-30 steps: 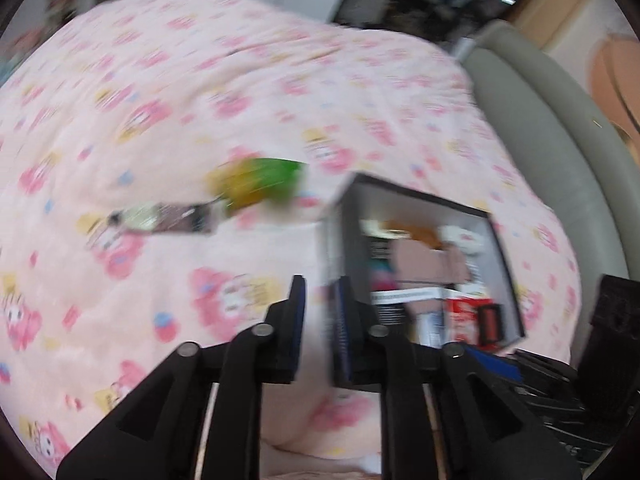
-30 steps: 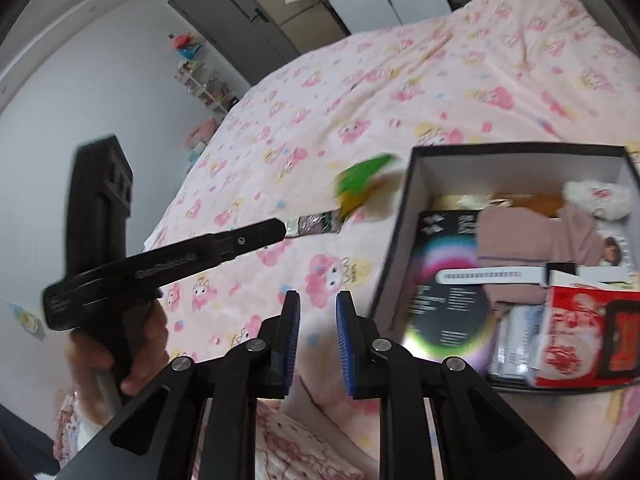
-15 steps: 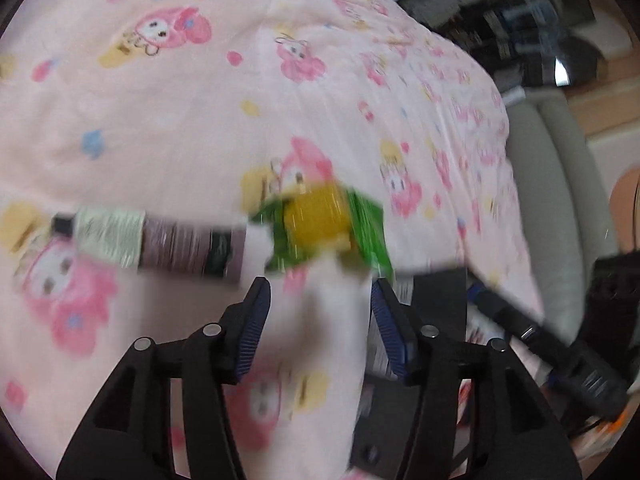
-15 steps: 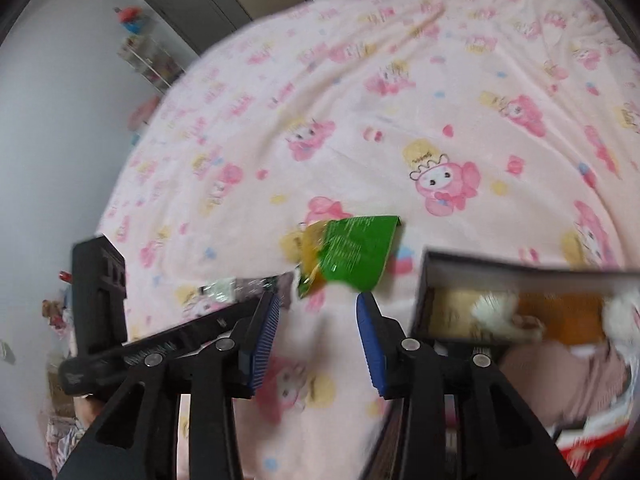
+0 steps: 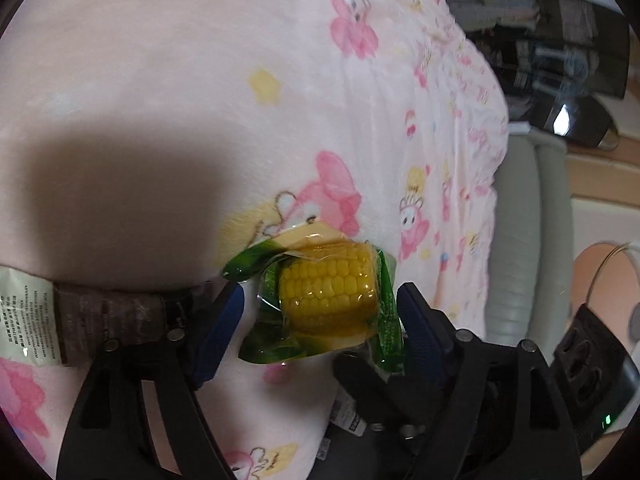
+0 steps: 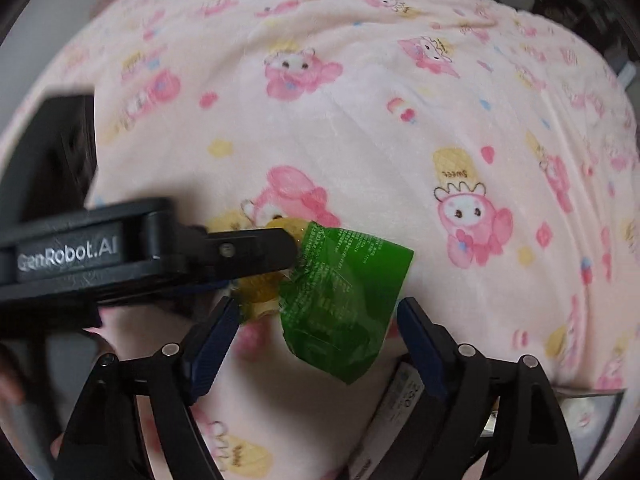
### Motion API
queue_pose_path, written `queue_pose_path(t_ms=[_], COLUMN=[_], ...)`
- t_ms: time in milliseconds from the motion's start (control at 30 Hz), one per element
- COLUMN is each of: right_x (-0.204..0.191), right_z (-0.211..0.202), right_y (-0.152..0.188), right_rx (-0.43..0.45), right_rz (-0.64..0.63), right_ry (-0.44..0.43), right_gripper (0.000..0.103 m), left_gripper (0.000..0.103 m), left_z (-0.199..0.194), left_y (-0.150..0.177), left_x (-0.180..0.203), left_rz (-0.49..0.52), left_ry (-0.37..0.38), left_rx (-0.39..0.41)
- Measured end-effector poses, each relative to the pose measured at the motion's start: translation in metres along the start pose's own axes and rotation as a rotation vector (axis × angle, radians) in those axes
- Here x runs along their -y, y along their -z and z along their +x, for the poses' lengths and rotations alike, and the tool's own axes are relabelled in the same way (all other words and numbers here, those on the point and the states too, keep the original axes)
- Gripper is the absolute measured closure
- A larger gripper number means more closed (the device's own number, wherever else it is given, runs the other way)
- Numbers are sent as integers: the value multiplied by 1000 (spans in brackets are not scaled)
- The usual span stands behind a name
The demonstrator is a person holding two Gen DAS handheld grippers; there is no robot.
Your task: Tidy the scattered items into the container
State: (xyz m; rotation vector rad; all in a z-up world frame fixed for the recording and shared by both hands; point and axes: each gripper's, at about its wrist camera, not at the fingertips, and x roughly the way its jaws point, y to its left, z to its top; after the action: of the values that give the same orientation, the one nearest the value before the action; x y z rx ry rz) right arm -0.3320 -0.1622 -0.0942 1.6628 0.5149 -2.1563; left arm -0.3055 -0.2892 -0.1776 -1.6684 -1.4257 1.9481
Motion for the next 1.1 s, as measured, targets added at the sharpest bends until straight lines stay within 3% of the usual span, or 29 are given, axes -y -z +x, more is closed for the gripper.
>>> queue_pose_path(t_ms=[100, 167, 233, 433, 533, 633, 700, 800, 933, 1100], right_x=[5, 10, 4, 9, 15, 38, 57, 100, 151, 201], right_z=[-6, -11, -10, -44, -90, -147, -173, -190, -186, -163], right_y=[3, 5, 6, 33, 67, 125, 163, 199, 216, 241], right_rx=[25, 40, 32, 103, 233, 418, 489, 513, 512, 499], right_rz=[6, 12, -20, -3, -16, 26, 41, 135, 266, 343], right_ry=[-28, -69, -60, -165, -173, -163, -167, -173, -168, -104], right_gripper=[23, 23, 27, 39, 40, 42, 42, 42, 42, 42], left_gripper=[25, 34, 36, 38, 37, 37, 37, 37, 37, 36], left_z=[10, 19, 22, -12, -49, -74, -81, -58, -3, 70], left_y=[5, 8, 13, 44, 79, 119, 148, 170, 188, 200], left_x=[10, 15, 17, 40, 63, 93, 120, 164, 194, 217], left_rz=[38, 66, 69, 166, 258, 374, 469, 543, 542, 598], left_ry=[-37, -101, -114, -44, -3, 3, 12, -8, -172, -331], left_rx=[-33, -21, 4, 29, 62, 86, 78, 38, -31, -40])
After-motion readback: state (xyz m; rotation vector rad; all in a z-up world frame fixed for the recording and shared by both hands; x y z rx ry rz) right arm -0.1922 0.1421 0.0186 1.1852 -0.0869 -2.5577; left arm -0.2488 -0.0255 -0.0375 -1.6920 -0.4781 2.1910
